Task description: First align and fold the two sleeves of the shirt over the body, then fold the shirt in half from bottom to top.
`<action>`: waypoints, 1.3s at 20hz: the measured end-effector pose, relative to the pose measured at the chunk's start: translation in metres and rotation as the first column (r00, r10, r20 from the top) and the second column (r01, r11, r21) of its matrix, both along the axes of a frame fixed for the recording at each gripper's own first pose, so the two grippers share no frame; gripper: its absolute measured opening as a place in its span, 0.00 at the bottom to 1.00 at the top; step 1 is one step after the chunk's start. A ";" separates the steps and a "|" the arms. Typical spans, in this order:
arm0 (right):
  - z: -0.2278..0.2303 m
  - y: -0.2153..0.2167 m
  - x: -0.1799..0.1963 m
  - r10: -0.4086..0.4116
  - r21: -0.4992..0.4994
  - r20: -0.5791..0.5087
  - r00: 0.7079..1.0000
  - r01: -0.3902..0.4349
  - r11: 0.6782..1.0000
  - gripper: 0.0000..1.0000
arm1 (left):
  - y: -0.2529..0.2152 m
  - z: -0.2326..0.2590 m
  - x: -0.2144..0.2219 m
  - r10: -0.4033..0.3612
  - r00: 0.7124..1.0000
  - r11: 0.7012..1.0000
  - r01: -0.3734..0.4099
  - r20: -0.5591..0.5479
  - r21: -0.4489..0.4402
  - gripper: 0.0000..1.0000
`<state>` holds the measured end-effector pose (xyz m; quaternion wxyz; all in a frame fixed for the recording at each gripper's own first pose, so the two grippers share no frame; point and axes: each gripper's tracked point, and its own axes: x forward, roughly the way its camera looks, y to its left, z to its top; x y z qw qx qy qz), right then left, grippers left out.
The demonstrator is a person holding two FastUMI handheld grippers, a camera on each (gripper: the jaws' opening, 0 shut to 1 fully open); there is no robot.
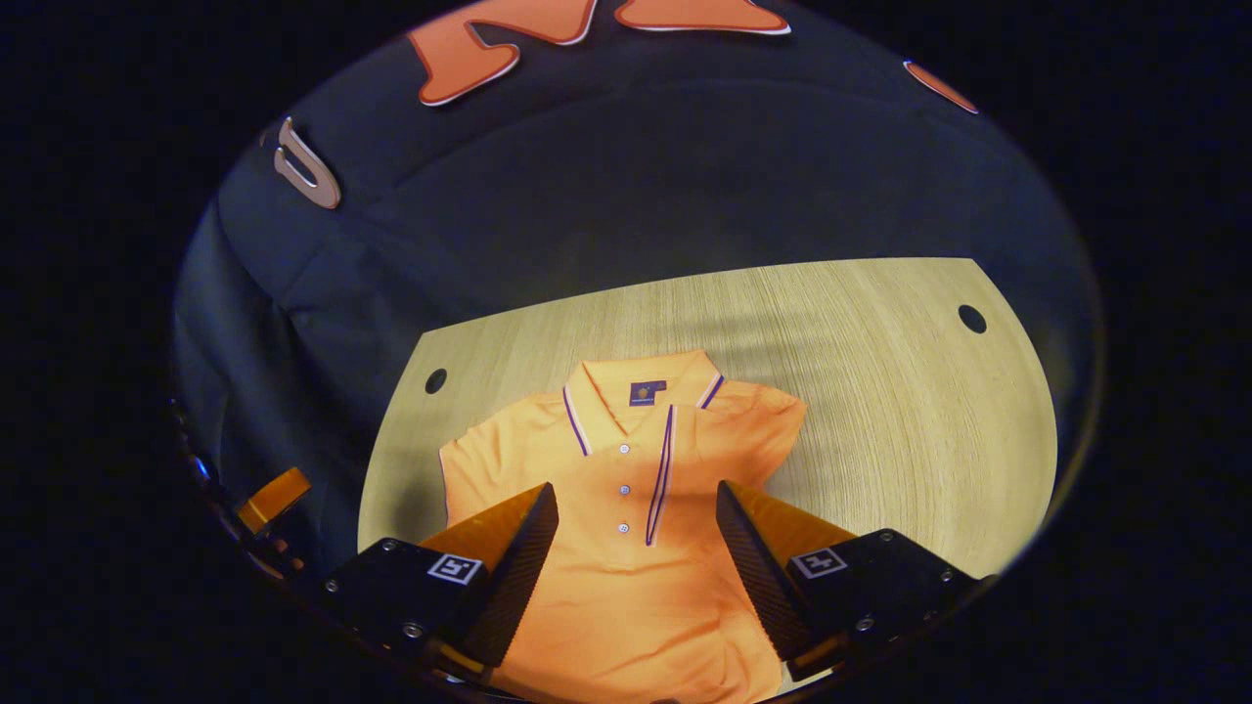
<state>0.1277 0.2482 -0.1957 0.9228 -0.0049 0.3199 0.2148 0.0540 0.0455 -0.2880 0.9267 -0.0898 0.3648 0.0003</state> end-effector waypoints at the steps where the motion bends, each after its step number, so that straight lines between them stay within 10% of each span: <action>1: 0.011 0.000 -0.003 0.008 0.013 0.031 0.999 -0.009 1.000 0.99 | -0.003 -0.010 0.002 -0.011 0.999 1.000 0.012 -0.034 0.021 0.98; 13: 0.154 -0.030 -0.064 0.057 0.129 0.324 0.944 -0.104 0.986 0.98 | -0.040 -0.113 0.037 -0.023 0.922 0.996 0.056 -0.388 0.074 0.98; 26: 0.167 -0.089 -0.077 0.036 0.141 0.344 0.938 -0.089 0.986 0.98 | -0.020 -0.196 0.045 0.106 0.813 0.982 0.003 -0.572 0.187 1.00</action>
